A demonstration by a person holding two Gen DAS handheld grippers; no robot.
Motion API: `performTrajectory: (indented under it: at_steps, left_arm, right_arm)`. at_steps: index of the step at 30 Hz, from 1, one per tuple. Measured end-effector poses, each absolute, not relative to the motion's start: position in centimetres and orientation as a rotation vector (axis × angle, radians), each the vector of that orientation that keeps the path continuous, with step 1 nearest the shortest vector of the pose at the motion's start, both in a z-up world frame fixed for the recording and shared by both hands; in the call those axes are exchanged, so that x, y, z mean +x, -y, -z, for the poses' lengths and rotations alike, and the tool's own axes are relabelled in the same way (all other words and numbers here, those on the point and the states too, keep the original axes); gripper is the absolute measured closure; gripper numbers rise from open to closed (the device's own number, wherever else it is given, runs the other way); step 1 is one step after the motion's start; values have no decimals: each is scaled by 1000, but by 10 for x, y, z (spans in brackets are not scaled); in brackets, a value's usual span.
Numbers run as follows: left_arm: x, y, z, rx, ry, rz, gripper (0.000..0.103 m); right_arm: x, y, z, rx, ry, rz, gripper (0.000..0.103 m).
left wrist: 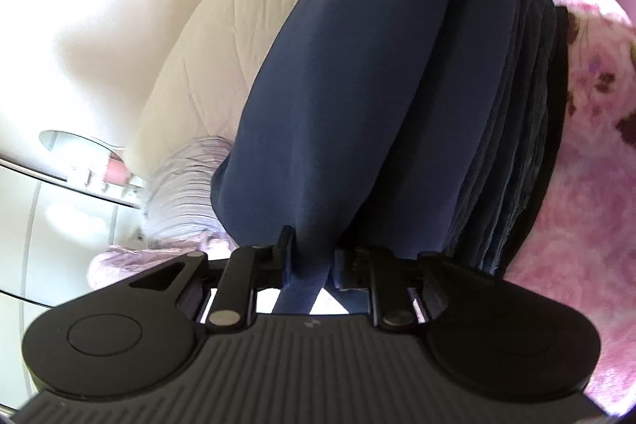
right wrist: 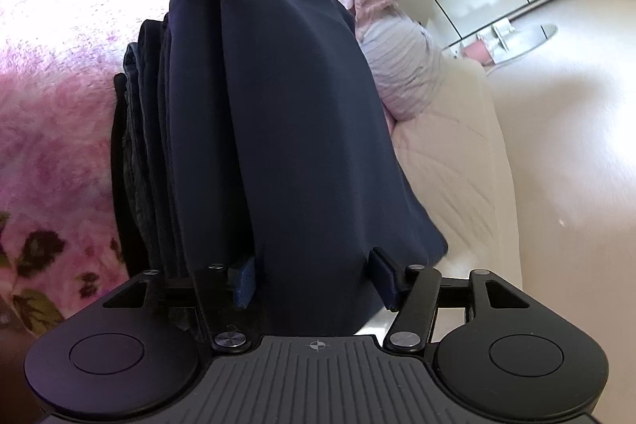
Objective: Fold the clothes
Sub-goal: 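Lower the folded dress onto the stack of jeans with both grippers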
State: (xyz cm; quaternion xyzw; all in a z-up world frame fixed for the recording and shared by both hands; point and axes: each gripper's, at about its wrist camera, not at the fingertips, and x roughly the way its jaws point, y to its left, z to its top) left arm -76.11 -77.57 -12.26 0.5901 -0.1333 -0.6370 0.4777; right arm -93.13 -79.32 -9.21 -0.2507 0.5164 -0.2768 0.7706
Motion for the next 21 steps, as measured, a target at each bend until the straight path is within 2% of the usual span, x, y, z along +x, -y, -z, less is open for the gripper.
performTrajectory:
  at_steps: [2,3,4,7,12,17,21]
  left_arm:
    - [-758,782,112,1429,262,1588,92]
    - [-757,785,106,1420,230,1604,93]
    - [-756,788,100,1411,205,1617,94]
    - [-757,789,82,1375,233,1613,95]
    - [-765,764,89,1383,288,1605,96]
    - [-774,738,128,1464,369,1582,96]
    - [-772,737,124,1431,348,1572,96]
  right_arm:
    - [-936,795,90,-500,-1134,594,46]
    - [-939,801,88,-475,-1133,587,50]
    - [-941,807,82,-452,-1128,584,59]
    - [-944,819,60,-440,-1099,610,64]
    - [-950,813,56,-424,-1072,652,65]
    - [-948,797,91,-426,-1127,605,65]
    - [-946,795,89,-409,-1113,625,65]
